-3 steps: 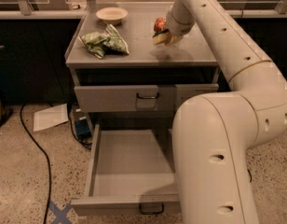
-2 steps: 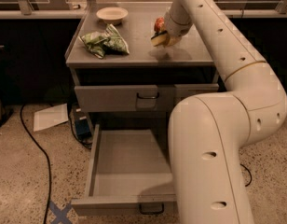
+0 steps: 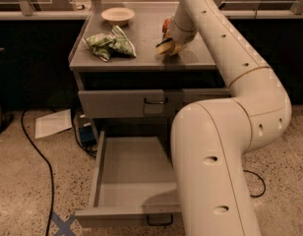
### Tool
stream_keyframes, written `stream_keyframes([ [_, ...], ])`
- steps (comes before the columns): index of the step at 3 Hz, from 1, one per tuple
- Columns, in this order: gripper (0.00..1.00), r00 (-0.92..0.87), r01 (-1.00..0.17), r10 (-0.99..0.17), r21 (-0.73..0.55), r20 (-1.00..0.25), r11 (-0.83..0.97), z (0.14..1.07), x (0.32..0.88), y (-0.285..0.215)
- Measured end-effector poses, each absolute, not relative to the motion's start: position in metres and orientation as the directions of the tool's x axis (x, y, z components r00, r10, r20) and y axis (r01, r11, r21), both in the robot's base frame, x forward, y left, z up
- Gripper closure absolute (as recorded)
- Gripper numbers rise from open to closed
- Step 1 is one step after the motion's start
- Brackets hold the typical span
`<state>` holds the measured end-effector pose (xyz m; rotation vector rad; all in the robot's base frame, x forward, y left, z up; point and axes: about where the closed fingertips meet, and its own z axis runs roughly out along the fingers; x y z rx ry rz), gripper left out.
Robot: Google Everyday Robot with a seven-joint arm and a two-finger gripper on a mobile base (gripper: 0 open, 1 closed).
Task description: Pick sponge from middle drawer and place on counter
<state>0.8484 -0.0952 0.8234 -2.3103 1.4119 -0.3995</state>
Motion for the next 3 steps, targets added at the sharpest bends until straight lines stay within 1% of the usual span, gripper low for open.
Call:
stream_keyframes([
  [1, 0.81, 0.448, -0.779, -0.893, -0.476, 0.033, -0.409, 0.8229, 0.8484, -0.0951],
  [3, 0.35, 0.448, -0.779, -0.893, -0.476, 0.033, -0.409, 0.8229, 0.8485, -0.0951],
])
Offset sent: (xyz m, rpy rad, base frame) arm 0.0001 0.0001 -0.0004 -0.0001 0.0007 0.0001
